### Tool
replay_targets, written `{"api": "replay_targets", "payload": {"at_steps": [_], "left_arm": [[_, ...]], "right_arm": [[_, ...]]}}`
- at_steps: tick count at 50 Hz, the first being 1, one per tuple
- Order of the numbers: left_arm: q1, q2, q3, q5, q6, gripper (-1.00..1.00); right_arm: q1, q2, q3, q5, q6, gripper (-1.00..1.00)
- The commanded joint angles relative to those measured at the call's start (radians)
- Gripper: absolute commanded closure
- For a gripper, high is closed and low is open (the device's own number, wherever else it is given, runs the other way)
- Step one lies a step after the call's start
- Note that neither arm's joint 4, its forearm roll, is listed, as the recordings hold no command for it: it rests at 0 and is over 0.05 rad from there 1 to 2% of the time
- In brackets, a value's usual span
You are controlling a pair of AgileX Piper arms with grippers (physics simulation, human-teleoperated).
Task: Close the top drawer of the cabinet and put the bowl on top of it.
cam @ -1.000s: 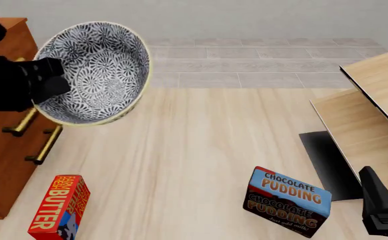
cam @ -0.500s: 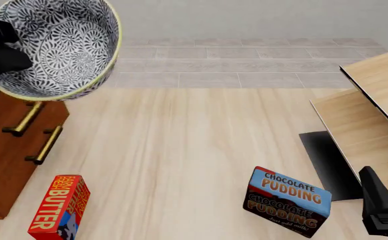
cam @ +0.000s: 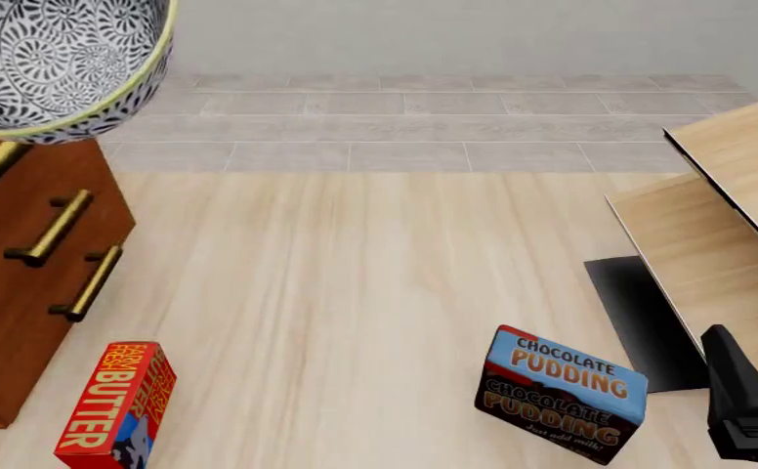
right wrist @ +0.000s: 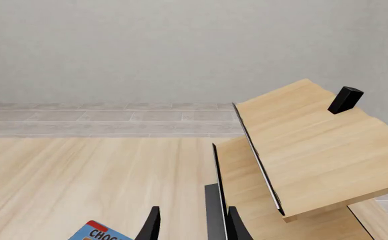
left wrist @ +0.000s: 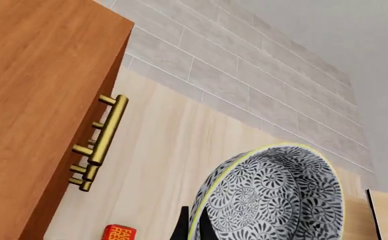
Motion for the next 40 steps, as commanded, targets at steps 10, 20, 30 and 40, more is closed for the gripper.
{"api": "replay_targets", "payload": {"at_steps": [10, 20, 30, 40], "left_arm": [[0.091, 0.038, -0.142, 0.075, -0.001, 1.00], [0.148, 0.047, -0.164, 0.089, 0.016, 1.00], [0.224, 0.066, -0.192, 0.090, 0.035, 1.00], [0.265, 0.071, -0.218, 0.103, 0.015, 1.00]], "right_arm": [[0.001, 0.000, 0.000, 0.000, 0.000, -1.00], [0.001, 0.000, 0.000, 0.000, 0.000, -1.00], [0.001, 0.000, 0.000, 0.000, 0.000, -1.00], [0.001, 0.000, 0.000, 0.000, 0.000, -1.00]]}}
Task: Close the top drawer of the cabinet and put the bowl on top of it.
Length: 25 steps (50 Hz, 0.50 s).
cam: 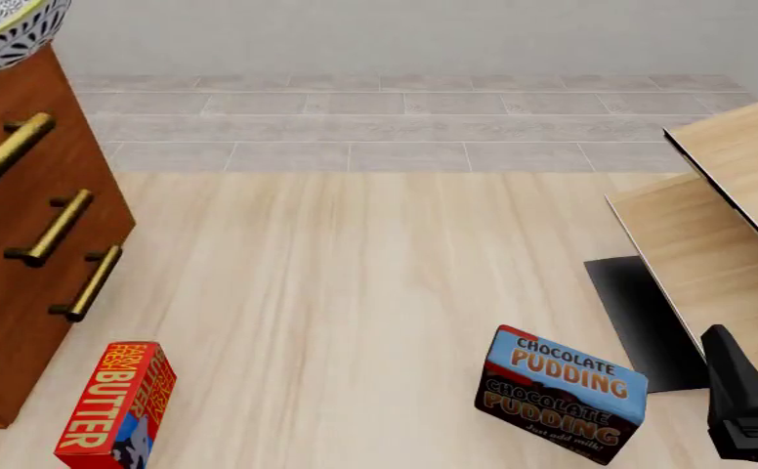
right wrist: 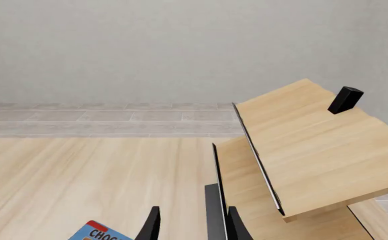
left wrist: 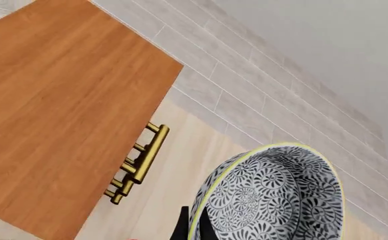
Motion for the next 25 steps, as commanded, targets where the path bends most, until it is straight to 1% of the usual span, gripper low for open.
{"api": "replay_targets", "payload": {"at_steps": [1, 8, 9, 12, 23, 24, 25], "left_arm": [[0.063, 0.011, -0.038, 0.009, -0.005, 1.00], [0.111, 0.023, -0.033, -0.010, -0.008, 1.00], [0.115, 0.042, -0.074, 0.012, -0.014, 1.00], [0.125, 0.022, -0.029, -0.007, -0.024, 1.00], [0.173, 0.033, -0.026, -0.023, -0.022, 1.00], [0.187, 0.054, -0.061, -0.008, -0.026, 1.00], [0.187, 0.055, -0.062, -0.008, -0.026, 1.00]], "right_arm": [[0.001, 0.000, 0.000, -0.001, 0.000, -1.00], [0.001, 0.000, 0.000, -0.001, 0.000, -1.00], [0.001, 0.000, 0.000, 0.000, 0.000, -1.00], [0.001, 0.000, 0.000, -0.001, 0.000, -1.00], [0.001, 0.000, 0.000, -0.001, 0.000, -1.00], [0.001, 0.000, 0.000, 0.000, 0.000, -1.00], [0.001, 0.000, 0.000, 0.000, 0.000, -1.00]]}}
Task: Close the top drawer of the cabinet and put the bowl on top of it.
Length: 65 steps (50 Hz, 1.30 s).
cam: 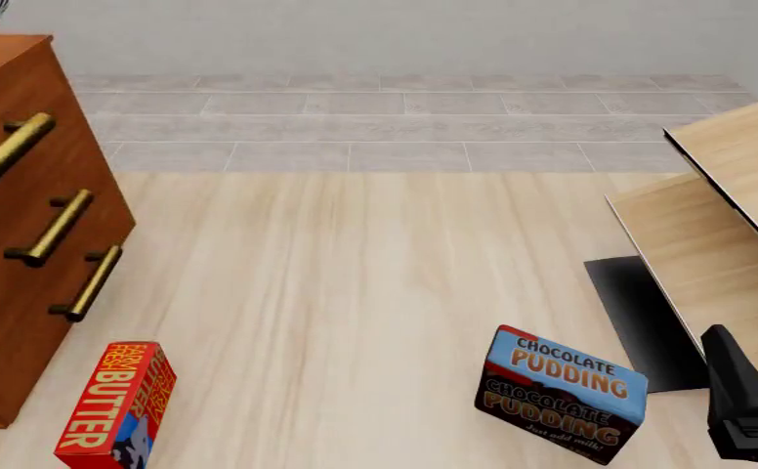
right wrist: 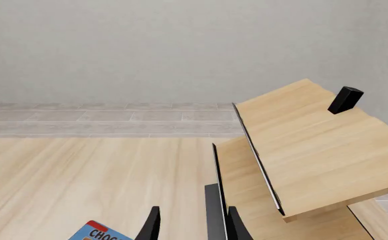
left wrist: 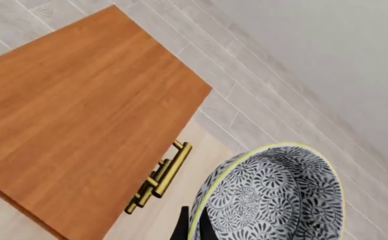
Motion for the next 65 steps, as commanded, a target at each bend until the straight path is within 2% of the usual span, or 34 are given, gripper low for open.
{"api": "replay_targets", "payload": {"at_steps": [1, 7, 9, 11, 12, 14, 16, 17, 19, 20, 21, 24, 27, 29, 33, 35, 36, 37, 40, 49, 50, 51, 52, 53, 54, 56, 59, 63, 64, 65], "left_arm": [[0.060, 0.023, -0.022, -0.009, -0.003, 1.00], [0.104, 0.025, 0.015, -0.045, -0.002, 1.00], [0.121, 0.062, -0.049, -0.012, 0.008, 1.00], [0.131, 0.067, -0.052, -0.017, 0.009, 1.00], [0.133, 0.053, -0.016, -0.038, 0.001, 1.00], [0.138, 0.064, -0.037, -0.025, -0.006, 1.00], [0.148, 0.039, 0.036, -0.072, -0.010, 1.00], [0.155, 0.040, 0.040, -0.079, -0.011, 1.00], [0.163, 0.053, 0.007, -0.058, -0.012, 1.00], [0.165, 0.049, 0.022, -0.068, -0.025, 1.00], [0.171, 0.062, -0.007, -0.050, -0.023, 1.00], [0.181, 0.072, -0.012, -0.053, -0.028, 1.00], [0.200, 0.067, 0.032, -0.094, -0.048, 1.00], [0.208, 0.085, 0.003, -0.080, -0.050, 1.00], [0.230, 0.095, 0.014, -0.098, -0.059, 1.00], [0.237, 0.075, 0.077, -0.140, -0.058, 1.00], [0.237, 0.074, 0.079, -0.141, -0.058, 1.00], [0.244, 0.095, 0.027, -0.112, -0.068, 1.00], [0.261, 0.101, 0.016, -0.103, -0.064, 1.00], [0.295, 0.114, 0.051, -0.145, -0.082, 1.00], [0.301, 0.093, 0.126, -0.198, -0.080, 1.00], [0.307, 0.118, 0.067, -0.165, -0.077, 1.00], [0.308, 0.121, 0.057, -0.159, -0.081, 1.00], [0.310, 0.103, 0.122, -0.204, -0.083, 1.00], [0.313, 0.122, 0.070, -0.173, -0.086, 1.00], [0.318, 0.111, 0.114, -0.208, -0.089, 1.00], [0.317, 0.129, 0.067, -0.177, -0.095, 1.00], [0.323, 0.138, 0.074, -0.191, -0.098, 1.00], [0.328, 0.121, 0.143, -0.241, -0.099, 1.00], [0.329, 0.130, 0.121, -0.229, -0.099, 1.00]], "right_arm": [[0.001, 0.000, 0.000, 0.000, 0.000, -1.00], [0.001, 0.000, 0.000, 0.000, 0.000, -1.00], [0.001, 0.000, 0.000, 0.000, 0.000, -1.00], [0.001, 0.000, 0.000, 0.000, 0.000, -1.00], [0.001, 0.000, 0.000, 0.000, 0.000, -1.00], [0.001, 0.000, 0.000, 0.000, 0.000, -1.00], [0.001, 0.000, 0.000, 0.000, 0.000, -1.00], [0.001, 0.000, 0.000, 0.000, 0.000, -1.00], [0.001, 0.000, 0.000, 0.000, 0.000, -1.00], [0.001, 0.000, 0.000, 0.000, 0.000, -1.00], [0.001, 0.000, 0.000, 0.000, 0.000, -1.00], [0.001, 0.000, 0.000, 0.000, 0.000, -1.00], [0.001, 0.000, 0.000, -0.001, 0.000, -1.00], [0.001, 0.000, 0.000, 0.000, 0.000, -1.00], [0.001, 0.000, 0.000, 0.000, 0.000, -1.00], [0.001, 0.000, 0.000, 0.000, 0.000, -1.00], [0.001, 0.000, 0.000, 0.000, 0.000, -1.00], [0.001, 0.000, 0.000, 0.000, 0.000, -1.00], [0.001, 0.000, 0.000, 0.000, 0.000, -1.00], [0.001, 0.000, 0.000, -0.001, 0.000, -1.00], [0.001, 0.000, 0.000, 0.000, 0.000, -1.00], [0.001, 0.000, 0.000, 0.000, 0.000, -1.00], [0.001, 0.000, 0.000, -0.001, 0.000, -1.00], [0.001, 0.000, 0.000, 0.000, 0.000, -1.00], [0.001, 0.000, 0.000, 0.000, 0.000, -1.00], [0.001, 0.000, 0.000, 0.000, 0.000, -1.00], [0.001, 0.000, 0.000, 0.000, 0.000, -1.00], [0.001, 0.000, 0.000, 0.000, 0.000, -1.00], [0.001, 0.000, 0.000, 0.000, 0.000, -1.00], [0.001, 0.000, 0.000, 0.000, 0.000, -1.00]]}}
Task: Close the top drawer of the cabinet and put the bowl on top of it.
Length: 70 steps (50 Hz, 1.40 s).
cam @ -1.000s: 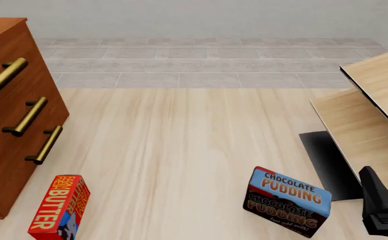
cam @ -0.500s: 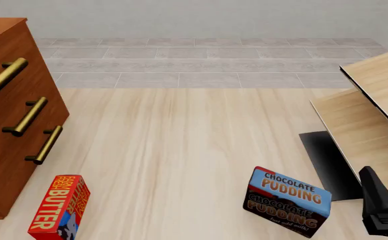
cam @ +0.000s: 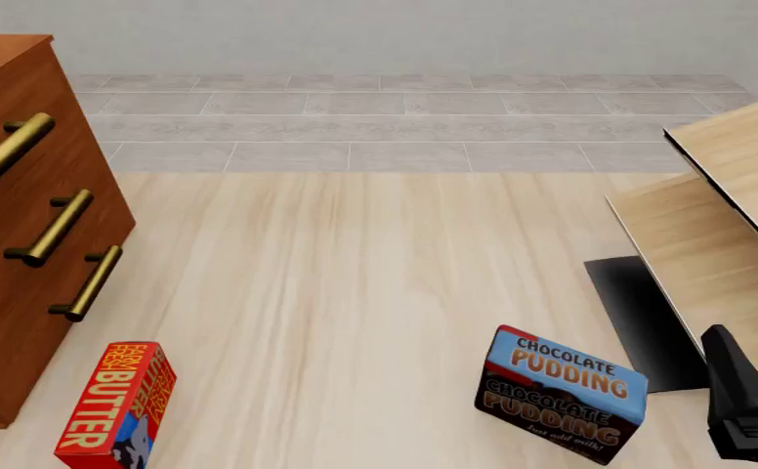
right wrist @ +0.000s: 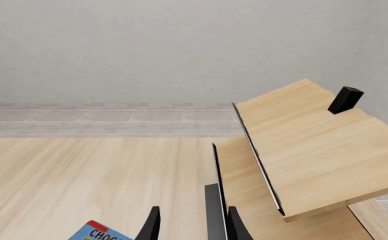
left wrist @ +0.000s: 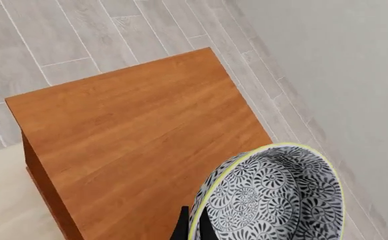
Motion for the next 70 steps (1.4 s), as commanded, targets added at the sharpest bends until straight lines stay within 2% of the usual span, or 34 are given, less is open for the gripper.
{"api": "replay_targets", "payload": {"at_steps": [1, 3, 4, 6, 20, 31, 42, 50, 51, 56, 58, 64, 65, 66, 67, 70], "left_arm": [[0.024, 0.009, 0.042, -0.056, -0.009, 1.00], [0.024, 0.025, 0.017, -0.045, -0.015, 1.00], [0.025, 0.010, 0.071, -0.084, -0.019, 1.00], [0.025, 0.006, 0.104, -0.111, -0.019, 1.00], [0.034, 0.035, 0.142, -0.164, -0.014, 1.00], [0.052, 0.066, 0.138, -0.190, -0.012, 1.00], [0.064, 0.090, 0.178, -0.233, 0.017, 1.00], [0.071, 0.104, 0.162, -0.232, 0.025, 1.00], [0.071, 0.107, 0.160, -0.231, 0.029, -1.00], [0.071, 0.108, 0.162, -0.237, 0.033, -1.00], [0.071, 0.142, 0.060, -0.168, 0.036, -1.00], [0.068, 0.137, 0.041, -0.148, 0.038, -1.00], [0.069, 0.135, 0.039, -0.147, 0.038, -1.00], [0.070, 0.113, 0.130, -0.216, 0.038, -1.00], [0.070, 0.129, 0.046, -0.149, 0.040, -1.00], [0.071, 0.129, 0.022, -0.134, 0.039, -1.00]], "right_arm": [[0.001, 0.000, 0.000, 0.000, 0.000, -1.00], [0.001, 0.000, 0.000, 0.000, 0.000, -1.00], [0.001, 0.000, 0.000, 0.000, 0.000, -1.00], [0.001, 0.000, 0.000, -0.001, 0.000, -1.00], [0.001, 0.000, 0.000, 0.000, 0.000, -1.00], [0.001, 0.000, 0.000, 0.000, 0.000, -1.00], [0.001, 0.000, 0.000, 0.000, 0.000, -1.00], [0.001, 0.000, 0.000, -0.001, 0.000, -1.00], [0.001, 0.000, 0.000, 0.000, 0.000, -1.00], [0.001, 0.000, 0.000, 0.000, 0.000, -1.00], [0.001, 0.000, 0.000, -0.001, 0.000, -1.00], [0.001, 0.000, 0.000, 0.000, 0.000, -1.00], [0.001, 0.000, 0.000, 0.000, 0.000, -1.00], [0.001, 0.000, 0.000, 0.000, 0.000, -1.00], [0.001, 0.000, 0.000, 0.000, 0.000, -1.00], [0.001, 0.000, 0.000, 0.000, 0.000, -1.00]]}}
